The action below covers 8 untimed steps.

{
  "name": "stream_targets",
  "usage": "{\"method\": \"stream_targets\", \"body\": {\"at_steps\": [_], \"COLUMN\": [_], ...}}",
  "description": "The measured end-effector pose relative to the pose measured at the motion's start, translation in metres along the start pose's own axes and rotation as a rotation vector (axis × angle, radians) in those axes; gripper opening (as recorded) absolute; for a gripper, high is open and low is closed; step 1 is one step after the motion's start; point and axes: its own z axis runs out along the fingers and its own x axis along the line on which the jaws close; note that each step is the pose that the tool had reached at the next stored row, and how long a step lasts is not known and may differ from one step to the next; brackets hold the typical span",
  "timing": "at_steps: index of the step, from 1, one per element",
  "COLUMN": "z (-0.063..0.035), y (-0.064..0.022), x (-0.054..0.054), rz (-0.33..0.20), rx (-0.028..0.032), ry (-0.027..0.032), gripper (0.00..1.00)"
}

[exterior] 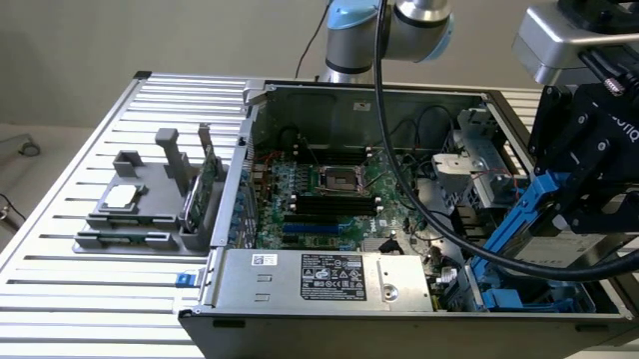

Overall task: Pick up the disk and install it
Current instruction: 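Insert the disk into the insertion slot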

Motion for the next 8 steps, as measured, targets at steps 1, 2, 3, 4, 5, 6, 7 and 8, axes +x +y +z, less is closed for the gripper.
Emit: {"method": "stream_targets", "body": {"at_steps": [1, 2, 3, 4, 5, 6, 7, 8], "z": [-0.0002, -0.0002, -0.0004, -0.0005, -0.0005, -0.0006, -0.0006, -0.0006], "y": [-0.0001, -0.0001, 0.0000, 0.0000, -0.0001, -0.0005, -0.0010, -0.0016], "x": [0.0000, 0.0000, 0.0000, 0.0000, 0.0000, -0.0001, -0.0001, -0.0001], "rz": [0.000, 0.000, 0.000, 0.000, 0.000, 0.000, 0.000, 0.000], "rx": [-0.0018, -0.0037, -0.0051, -0.0056, -0.0057, -0.0058, -0.0058, -0.0058], "ry": [0.0001, 0.0001, 0.0004, 0.0007, 0.0007, 0.0008, 0.0010, 0.0010], "gripper": [0.33, 0.33, 0.33, 0.33, 0.33, 0.33, 0.33, 0.33]}}
